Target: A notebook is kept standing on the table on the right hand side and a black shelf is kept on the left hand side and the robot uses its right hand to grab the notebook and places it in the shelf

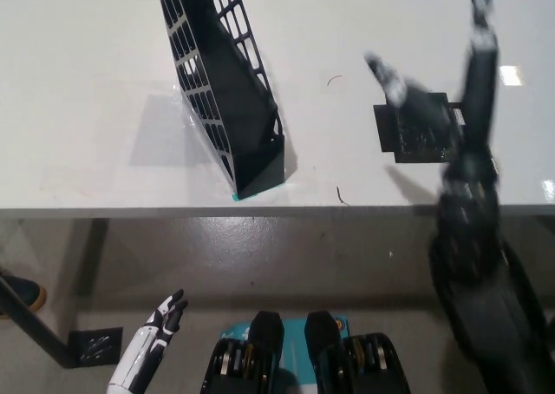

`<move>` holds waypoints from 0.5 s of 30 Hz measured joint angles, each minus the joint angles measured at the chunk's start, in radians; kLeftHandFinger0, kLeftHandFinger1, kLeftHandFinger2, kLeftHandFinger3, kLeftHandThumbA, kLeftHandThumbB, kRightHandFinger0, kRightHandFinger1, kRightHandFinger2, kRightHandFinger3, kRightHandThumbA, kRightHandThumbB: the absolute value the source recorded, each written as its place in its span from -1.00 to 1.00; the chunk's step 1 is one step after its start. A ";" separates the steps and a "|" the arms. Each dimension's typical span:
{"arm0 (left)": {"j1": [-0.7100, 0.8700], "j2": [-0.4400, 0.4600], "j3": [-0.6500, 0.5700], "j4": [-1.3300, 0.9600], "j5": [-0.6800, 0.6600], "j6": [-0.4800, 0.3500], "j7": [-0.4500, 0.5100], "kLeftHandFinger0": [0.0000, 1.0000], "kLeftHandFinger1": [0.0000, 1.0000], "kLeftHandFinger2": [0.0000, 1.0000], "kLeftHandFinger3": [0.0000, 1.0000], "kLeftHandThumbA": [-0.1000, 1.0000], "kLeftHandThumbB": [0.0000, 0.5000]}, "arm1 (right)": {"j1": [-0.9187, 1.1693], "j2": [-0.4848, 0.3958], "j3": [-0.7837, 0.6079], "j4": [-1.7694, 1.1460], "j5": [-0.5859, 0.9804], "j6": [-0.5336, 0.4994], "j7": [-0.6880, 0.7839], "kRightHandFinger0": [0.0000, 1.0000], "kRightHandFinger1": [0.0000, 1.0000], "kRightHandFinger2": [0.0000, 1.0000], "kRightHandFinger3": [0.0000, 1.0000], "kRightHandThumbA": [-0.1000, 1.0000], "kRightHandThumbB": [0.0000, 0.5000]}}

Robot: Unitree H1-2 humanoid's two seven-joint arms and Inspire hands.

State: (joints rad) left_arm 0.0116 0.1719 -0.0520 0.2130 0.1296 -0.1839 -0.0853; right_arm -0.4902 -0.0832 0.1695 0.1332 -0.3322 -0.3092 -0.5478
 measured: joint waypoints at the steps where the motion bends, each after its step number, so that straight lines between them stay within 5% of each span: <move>1: 0.000 0.000 0.000 0.000 0.000 0.000 0.000 1.00 1.00 1.00 1.00 1.00 -0.54 | 0.045 -0.003 0.002 -0.029 0.000 0.000 0.002 1.00 1.00 1.00 1.00 1.00 -0.30; 2: 0.000 0.000 0.000 0.000 0.000 0.000 0.000 1.00 1.00 1.00 1.00 1.00 -0.54 | 0.111 -0.008 0.006 -0.074 0.000 0.000 0.008 1.00 1.00 1.00 1.00 1.00 -0.42; 8: -0.001 0.000 0.000 -0.001 0.003 0.000 0.000 1.00 1.00 1.00 1.00 1.00 -0.45 | 0.430 -0.035 0.050 -0.272 0.005 -0.034 0.056 1.00 1.00 1.00 1.00 1.00 -0.17; 11: -0.001 0.001 0.001 -0.005 0.008 0.000 0.000 1.00 1.00 1.00 1.00 1.00 -0.46 | 0.506 -0.039 0.071 -0.234 0.012 -0.070 0.083 1.00 1.00 1.00 1.00 1.00 -0.25; 15: -0.003 0.001 0.002 -0.006 0.012 0.000 0.000 1.00 1.00 1.00 1.00 1.00 -0.44 | 0.513 -0.037 0.071 -0.100 0.056 -0.084 0.116 1.00 1.00 1.00 1.00 1.00 -0.11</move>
State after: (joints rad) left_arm 0.0083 0.1732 -0.0504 0.2075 0.1412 -0.1842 -0.0850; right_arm 0.0229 -0.1205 0.2404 0.0331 -0.2767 -0.3934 -0.4319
